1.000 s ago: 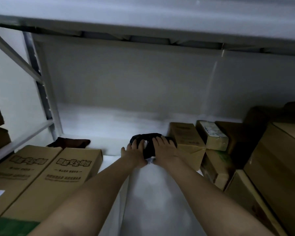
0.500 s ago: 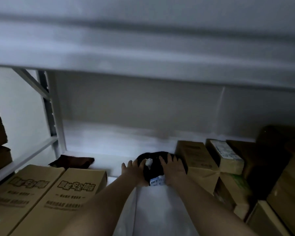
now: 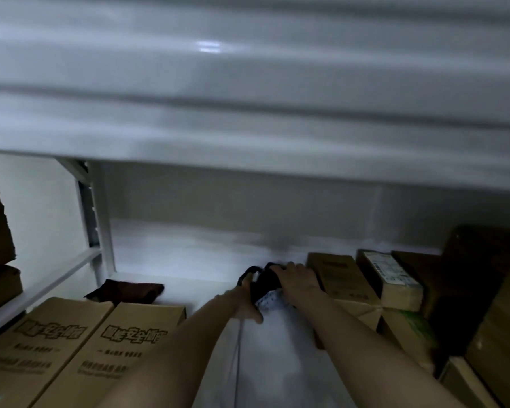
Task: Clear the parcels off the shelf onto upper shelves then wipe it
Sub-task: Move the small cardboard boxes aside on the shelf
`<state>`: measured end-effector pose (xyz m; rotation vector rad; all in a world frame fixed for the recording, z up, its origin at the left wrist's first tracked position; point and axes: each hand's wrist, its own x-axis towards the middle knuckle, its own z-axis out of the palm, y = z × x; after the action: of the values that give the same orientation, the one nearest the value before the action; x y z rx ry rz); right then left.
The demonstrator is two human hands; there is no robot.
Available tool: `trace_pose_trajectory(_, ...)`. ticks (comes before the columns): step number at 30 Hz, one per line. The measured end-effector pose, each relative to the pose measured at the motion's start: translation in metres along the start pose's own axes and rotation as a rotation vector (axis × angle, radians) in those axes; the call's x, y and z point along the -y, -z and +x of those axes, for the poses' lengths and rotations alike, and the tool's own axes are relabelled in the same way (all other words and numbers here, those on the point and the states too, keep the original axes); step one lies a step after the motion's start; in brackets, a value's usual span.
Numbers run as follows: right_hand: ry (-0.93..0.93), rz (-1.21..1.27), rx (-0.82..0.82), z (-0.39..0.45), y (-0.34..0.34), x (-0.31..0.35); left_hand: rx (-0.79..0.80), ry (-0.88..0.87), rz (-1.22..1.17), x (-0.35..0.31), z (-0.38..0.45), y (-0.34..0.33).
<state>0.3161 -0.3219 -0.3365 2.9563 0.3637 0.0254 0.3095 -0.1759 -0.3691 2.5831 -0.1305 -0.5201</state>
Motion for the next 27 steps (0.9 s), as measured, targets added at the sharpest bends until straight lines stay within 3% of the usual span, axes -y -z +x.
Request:
trace_pose_trajectory(6,-0.001,0.241,-0.013,-0.007,0.031,-0.007,-0.197,-0.194,-0.249,-0.006,-0.019,0.030)
trace_pose_trajectory(11,0.044,0.526,0.006,-0.016,0.047,-0.009,-0.164,-0.088,-0.614,-0.014,-0.054,0.047)
trace_pose_trajectory(15,0.147,0.713,0.072,-0.027,0.057,-0.008,-0.247,-0.077,-0.838,-0.011,-0.066,0.052)
trace_pose_trajectory(22,0.153,1.117,0.065,-0.033,0.062,0.001,-0.379,-0.025,-0.937,-0.004,-0.083,0.056)
trace_pose_trajectory(27,0.028,1.287,-0.112,-0.030,0.059,0.018,-0.516,-0.042,-1.068,-0.008,-0.100,0.045)
